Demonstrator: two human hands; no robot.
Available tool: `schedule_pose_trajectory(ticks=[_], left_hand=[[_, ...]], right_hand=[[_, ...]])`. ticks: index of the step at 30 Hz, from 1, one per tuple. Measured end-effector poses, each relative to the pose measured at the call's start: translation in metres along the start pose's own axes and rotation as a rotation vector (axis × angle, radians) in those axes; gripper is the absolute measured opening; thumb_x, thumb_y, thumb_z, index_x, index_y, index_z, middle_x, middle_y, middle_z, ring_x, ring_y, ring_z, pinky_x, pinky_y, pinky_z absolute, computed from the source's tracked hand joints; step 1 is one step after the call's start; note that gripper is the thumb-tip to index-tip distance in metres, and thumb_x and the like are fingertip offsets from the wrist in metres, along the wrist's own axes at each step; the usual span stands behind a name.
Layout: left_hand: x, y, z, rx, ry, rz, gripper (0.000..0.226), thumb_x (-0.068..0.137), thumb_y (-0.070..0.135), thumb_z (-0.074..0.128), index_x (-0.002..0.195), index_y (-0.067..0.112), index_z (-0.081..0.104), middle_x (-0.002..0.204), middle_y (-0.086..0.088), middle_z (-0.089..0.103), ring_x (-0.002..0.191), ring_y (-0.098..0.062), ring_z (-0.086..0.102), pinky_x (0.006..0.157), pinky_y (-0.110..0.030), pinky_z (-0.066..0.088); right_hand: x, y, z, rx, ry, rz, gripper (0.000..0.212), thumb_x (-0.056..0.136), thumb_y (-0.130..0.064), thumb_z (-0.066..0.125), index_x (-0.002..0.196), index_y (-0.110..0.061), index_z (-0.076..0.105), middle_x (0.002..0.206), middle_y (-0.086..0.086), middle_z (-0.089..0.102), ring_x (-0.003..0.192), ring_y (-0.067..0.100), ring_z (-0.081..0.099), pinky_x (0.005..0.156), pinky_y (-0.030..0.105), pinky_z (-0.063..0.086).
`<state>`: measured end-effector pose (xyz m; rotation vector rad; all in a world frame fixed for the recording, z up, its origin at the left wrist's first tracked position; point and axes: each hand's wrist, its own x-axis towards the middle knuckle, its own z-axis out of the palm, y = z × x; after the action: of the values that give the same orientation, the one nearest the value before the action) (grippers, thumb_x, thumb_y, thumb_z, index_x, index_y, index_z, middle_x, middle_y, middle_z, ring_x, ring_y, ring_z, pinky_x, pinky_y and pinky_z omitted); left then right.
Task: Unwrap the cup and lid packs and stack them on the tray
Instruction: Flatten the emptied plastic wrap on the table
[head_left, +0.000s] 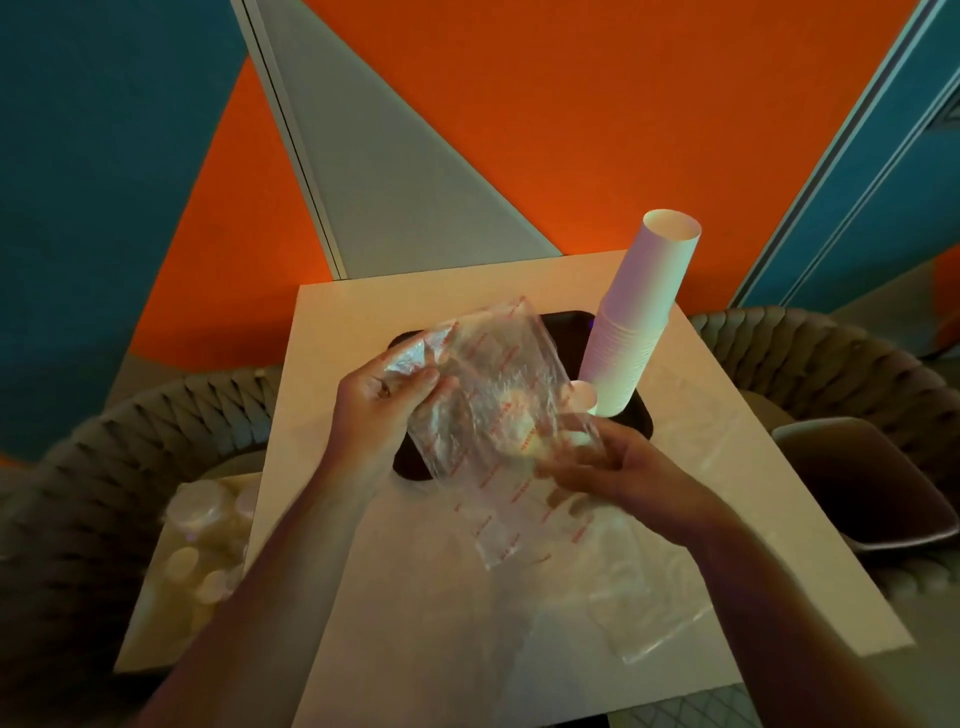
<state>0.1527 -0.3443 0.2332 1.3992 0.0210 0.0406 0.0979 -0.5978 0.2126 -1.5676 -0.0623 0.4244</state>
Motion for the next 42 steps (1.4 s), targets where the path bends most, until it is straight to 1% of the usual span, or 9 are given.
schedule_pose_trajectory(ticks=[6,12,14,18,21,26,29,36,42], left_hand=[[0.009,-0.016,-0.003,-0.002,-0.03,-0.032,0.04,0.093,-0.008,0.061,0.131,0.003,0.062,0.098,-0.009,0.075,0.097,-0.021,0.073,0.092,-0.034,0.058],[0.004,-0.021,0.013,-0.025,-0.099,-0.084,0.038,0.093,-0.006,0.061,0.126,0.01,0.064,0.093,-0.002,0.077,0.096,-0.022,0.073,0.085,-0.032,0.06],[0.002,-0.019,0.019,-0.045,-0.158,-0.112,0.041,0.094,-0.005,0.06,0.128,0.018,0.063,0.112,0.0,0.075,0.107,-0.023,0.071,0.088,-0.039,0.06],[-0.003,-0.02,0.031,0.004,-0.291,-0.125,0.062,0.087,-0.013,0.064,0.12,0.04,0.061,0.123,0.007,0.07,0.113,-0.023,0.068,0.094,-0.049,0.056],[-0.006,-0.025,0.045,0.008,-0.327,-0.159,0.067,0.088,-0.021,0.055,0.121,0.038,0.053,0.11,0.013,0.074,0.098,-0.019,0.074,0.082,-0.035,0.061],[-0.005,-0.043,0.073,-0.036,-0.333,-0.246,0.067,0.089,-0.018,0.056,0.134,0.031,0.047,0.135,-0.009,0.06,0.113,-0.033,0.067,0.086,-0.049,0.06],[-0.008,-0.061,0.088,-0.042,-0.197,-0.278,0.061,0.088,-0.008,0.066,0.124,0.03,0.036,0.127,-0.007,0.062,0.111,-0.028,0.068,0.086,-0.058,0.058],[-0.013,-0.109,0.142,0.121,-0.386,-0.296,0.076,0.078,-0.002,0.079,0.123,0.054,0.051,0.143,-0.001,0.048,0.115,-0.026,0.066,0.08,-0.046,0.061],[-0.018,-0.153,0.176,0.402,-0.528,-0.381,0.075,0.084,-0.006,0.073,0.147,0.023,0.046,0.143,-0.002,0.051,0.094,-0.011,0.074,0.082,-0.03,0.06]], right_hand=[[-0.015,0.024,-0.008,-0.121,0.105,0.123,0.019,0.088,-0.015,0.075,0.101,-0.002,0.078,0.1,0.015,0.078,0.099,0.035,0.073,0.097,0.047,0.056],[-0.024,0.031,-0.012,-0.059,0.048,0.175,0.029,0.089,-0.032,0.068,0.108,-0.013,0.078,0.113,0.002,0.076,0.106,0.022,0.072,0.095,0.04,0.058],[-0.023,0.034,-0.014,-0.047,0.045,0.184,0.034,0.088,-0.038,0.064,0.105,-0.012,0.079,0.112,0.004,0.076,0.104,0.026,0.072,0.091,0.04,0.059],[-0.025,0.043,-0.027,0.023,0.148,0.111,0.03,0.083,-0.021,0.073,0.105,-0.001,0.078,0.101,0.016,0.077,0.091,0.029,0.074,0.079,0.034,0.061],[-0.029,0.048,-0.04,0.037,0.144,0.135,0.034,0.078,-0.02,0.076,0.106,0.0,0.077,0.103,0.02,0.076,0.098,0.037,0.073,0.088,0.046,0.061],[-0.04,0.057,-0.063,0.015,0.206,0.117,0.022,0.083,-0.004,0.077,0.104,-0.001,0.071,0.095,0.022,0.074,0.088,0.034,0.072,0.085,0.047,0.06],[-0.051,0.067,-0.079,0.066,0.269,0.16,0.043,0.083,-0.002,0.077,0.12,-0.008,0.057,0.097,0.024,0.074,0.093,0.042,0.072,0.088,0.054,0.058],[-0.08,0.096,-0.124,0.088,0.274,0.284,0.073,0.088,0.0,0.072,0.144,-0.027,0.032,0.105,0.021,0.075,0.099,0.036,0.073,0.089,0.05,0.06],[-0.097,0.122,-0.15,-0.19,0.375,0.447,0.076,0.093,-0.014,0.072,0.152,-0.029,0.026,0.111,0.005,0.072,0.095,0.021,0.073,0.079,0.035,0.061]])
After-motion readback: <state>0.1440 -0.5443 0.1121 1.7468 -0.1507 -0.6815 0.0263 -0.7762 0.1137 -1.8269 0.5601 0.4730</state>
